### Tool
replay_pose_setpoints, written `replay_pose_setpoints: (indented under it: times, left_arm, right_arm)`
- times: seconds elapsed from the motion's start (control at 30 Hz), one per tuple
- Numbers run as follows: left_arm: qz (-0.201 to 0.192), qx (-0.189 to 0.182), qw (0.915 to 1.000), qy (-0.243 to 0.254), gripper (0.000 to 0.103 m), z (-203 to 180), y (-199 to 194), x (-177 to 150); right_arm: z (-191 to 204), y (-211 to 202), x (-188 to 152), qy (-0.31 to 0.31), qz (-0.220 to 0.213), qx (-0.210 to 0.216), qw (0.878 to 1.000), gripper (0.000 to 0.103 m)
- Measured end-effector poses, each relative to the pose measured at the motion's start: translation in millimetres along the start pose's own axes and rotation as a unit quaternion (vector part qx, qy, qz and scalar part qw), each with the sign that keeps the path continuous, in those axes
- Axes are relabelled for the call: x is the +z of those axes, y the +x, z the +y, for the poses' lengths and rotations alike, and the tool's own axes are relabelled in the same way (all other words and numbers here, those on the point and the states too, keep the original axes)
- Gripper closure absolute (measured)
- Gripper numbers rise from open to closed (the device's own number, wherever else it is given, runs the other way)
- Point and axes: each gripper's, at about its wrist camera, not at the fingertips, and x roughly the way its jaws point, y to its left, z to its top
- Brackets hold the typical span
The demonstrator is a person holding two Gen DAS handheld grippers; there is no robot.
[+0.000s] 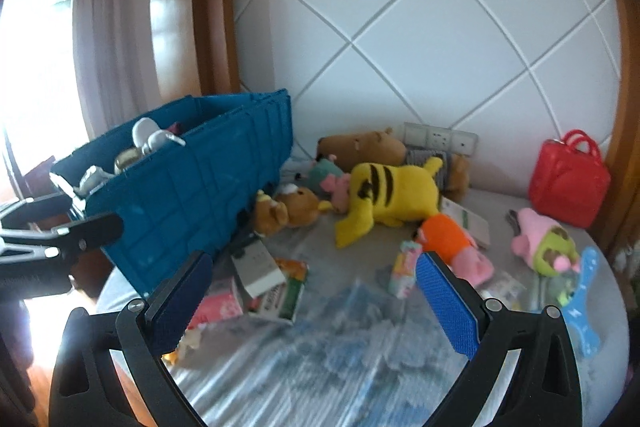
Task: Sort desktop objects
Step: 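Withdraw both tools from the crate back over the table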
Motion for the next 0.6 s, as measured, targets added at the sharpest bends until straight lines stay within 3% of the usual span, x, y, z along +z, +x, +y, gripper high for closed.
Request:
replay_pose_setpoints:
  times: [0.23, 0.6]
  left_arm:
    - [0.012, -0.012, 0.9995, 0.025, 0.000, 7.5, -4.7, -13.8]
    - [0.032, -0.029, 0.9988, 0.022, 0.000, 28.5, 3.2, -26.2]
  right_arm:
    - [16.3, -7.3, -22.9, 0.021, 0.015, -0.025, 0.999, 0.000]
    - [38.8, -1.2, -30.9, 0.017, 0.035, -0.051, 0.998, 0.000]
